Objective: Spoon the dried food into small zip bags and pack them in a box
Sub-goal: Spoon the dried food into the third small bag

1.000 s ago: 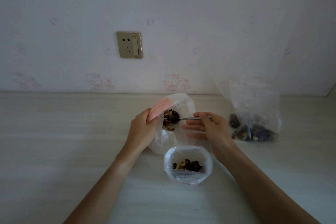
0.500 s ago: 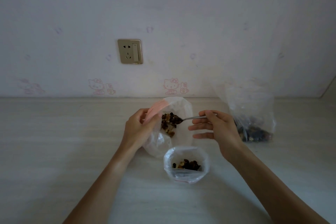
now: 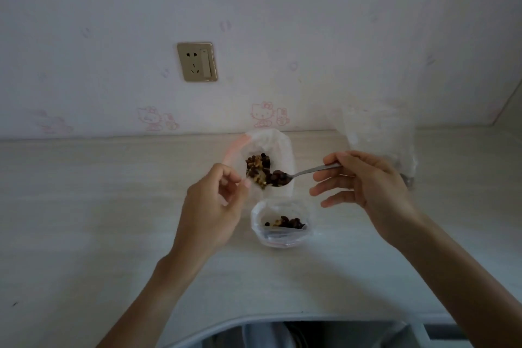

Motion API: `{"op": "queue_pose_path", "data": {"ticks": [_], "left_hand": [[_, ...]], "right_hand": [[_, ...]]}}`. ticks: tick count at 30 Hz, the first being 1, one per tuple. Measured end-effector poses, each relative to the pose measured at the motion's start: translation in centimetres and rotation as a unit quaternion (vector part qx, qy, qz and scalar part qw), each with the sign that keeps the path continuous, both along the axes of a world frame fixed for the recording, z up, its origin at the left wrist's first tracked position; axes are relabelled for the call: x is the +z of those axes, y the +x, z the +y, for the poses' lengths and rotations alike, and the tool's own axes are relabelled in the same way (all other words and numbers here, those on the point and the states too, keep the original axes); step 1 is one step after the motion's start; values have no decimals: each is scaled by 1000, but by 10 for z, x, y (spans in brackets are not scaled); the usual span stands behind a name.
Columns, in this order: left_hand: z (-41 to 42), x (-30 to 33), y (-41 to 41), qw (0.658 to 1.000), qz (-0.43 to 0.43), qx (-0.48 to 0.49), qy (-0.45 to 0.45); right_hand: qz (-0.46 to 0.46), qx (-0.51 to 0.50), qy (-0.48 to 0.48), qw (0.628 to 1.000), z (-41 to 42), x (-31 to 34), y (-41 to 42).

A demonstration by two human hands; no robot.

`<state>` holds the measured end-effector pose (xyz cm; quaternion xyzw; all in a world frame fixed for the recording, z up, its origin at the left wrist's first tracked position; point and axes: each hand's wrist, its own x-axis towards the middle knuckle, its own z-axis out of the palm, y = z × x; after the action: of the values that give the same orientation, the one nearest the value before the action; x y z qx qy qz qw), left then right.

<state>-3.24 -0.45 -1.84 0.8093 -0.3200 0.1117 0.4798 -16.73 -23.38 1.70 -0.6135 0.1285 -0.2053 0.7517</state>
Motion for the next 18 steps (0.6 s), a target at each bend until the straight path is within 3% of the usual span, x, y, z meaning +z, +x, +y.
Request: {"op": "queue_pose_path", "data": {"ticks": [4,8,11,14,18], "left_hand": [[4,-9,-23,987,121,-38,100],[-1,-9,-30,975,192,-69,81],[-5,-6,-30,974,211,-66,55],[-7,-1,-29,968,236,-80,42],[-4,2,-23,962,260,-80,33]], "right_hand": [[10,3,-4,1000,4,-16,-18],[12,13,-67,998,4,-27,-32],[-13,24,-170,985,3,-27,-40],[-46,28,-303,951,3,-24,-48],[-68,14,-517,853,-1,-18,-57]]}}
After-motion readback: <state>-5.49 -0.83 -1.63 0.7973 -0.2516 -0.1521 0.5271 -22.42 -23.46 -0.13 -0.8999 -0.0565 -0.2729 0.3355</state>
